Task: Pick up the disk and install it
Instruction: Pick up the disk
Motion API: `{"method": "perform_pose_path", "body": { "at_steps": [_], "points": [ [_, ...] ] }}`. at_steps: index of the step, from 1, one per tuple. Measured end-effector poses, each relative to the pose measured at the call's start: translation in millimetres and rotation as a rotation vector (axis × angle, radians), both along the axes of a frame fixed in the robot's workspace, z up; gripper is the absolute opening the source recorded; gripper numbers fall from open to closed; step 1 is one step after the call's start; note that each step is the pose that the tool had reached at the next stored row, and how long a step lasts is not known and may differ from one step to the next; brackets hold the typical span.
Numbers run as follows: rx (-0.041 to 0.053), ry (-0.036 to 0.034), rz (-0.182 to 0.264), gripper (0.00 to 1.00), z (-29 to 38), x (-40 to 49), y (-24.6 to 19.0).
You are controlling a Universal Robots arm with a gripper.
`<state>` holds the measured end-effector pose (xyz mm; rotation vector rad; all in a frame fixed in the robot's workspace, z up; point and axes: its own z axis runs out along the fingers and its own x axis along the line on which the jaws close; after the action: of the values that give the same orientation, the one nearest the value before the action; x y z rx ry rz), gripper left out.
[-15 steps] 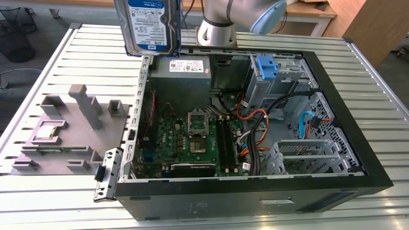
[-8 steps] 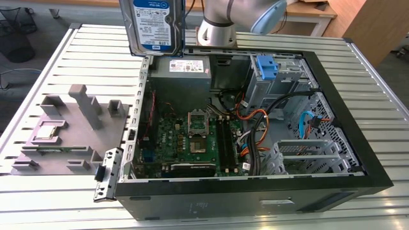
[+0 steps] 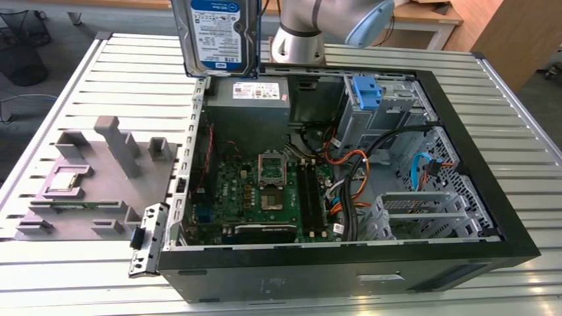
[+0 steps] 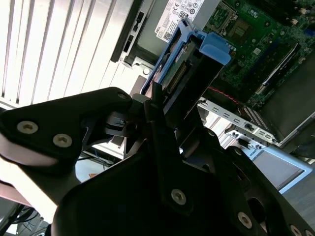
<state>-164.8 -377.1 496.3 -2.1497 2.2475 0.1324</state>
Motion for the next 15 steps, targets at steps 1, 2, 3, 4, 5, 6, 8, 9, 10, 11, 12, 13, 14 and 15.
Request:
{"method": "perform_pose_path", "body": {
  "at_steps": [1, 2, 3, 4, 5, 6, 8, 9, 10, 11, 12, 13, 14, 15],
  "points": [
    [-0.0001, 0.0001, 0.0, 0.35, 0.0, 0.8, 0.0],
    [-0.0001, 0.0001, 0.0, 0.35, 0.0, 1.6, 0.0],
    [0.0, 0.0, 0.0, 0.35, 0.0, 2.4, 0.0],
    [0.0001, -0.0001, 0.0, 0.35, 0.0, 3.3, 0.0],
    [0.0001, -0.0001, 0.0, 0.35, 0.0, 4.4, 0.0],
    [0.0001, 0.0, 0.0, 0.35, 0.0, 6.0, 0.0],
    [0.0, 0.0, 0.0, 0.35, 0.0, 9.3, 0.0],
    [0.0, 0.0, 0.0, 0.35, 0.0, 10.9, 0.0],
    [0.0, 0.0, 0.0, 0.35, 0.0, 12.5, 0.0],
    [0.0, 0.0001, 0.0, 0.35, 0.0, 14.1, 0.0],
    [0.0, 0.0, 0.0, 0.35, 0.0, 15.6, 0.0],
    [0.0, 0.0, 0.0, 0.35, 0.0, 17.0, 0.0],
    [0.0, 0.0001, 0.0, 0.35, 0.0, 18.4, 0.0],
    [0.0, 0.0, 0.0, 0.35, 0.0, 19.8, 0.0]
  ]
}}
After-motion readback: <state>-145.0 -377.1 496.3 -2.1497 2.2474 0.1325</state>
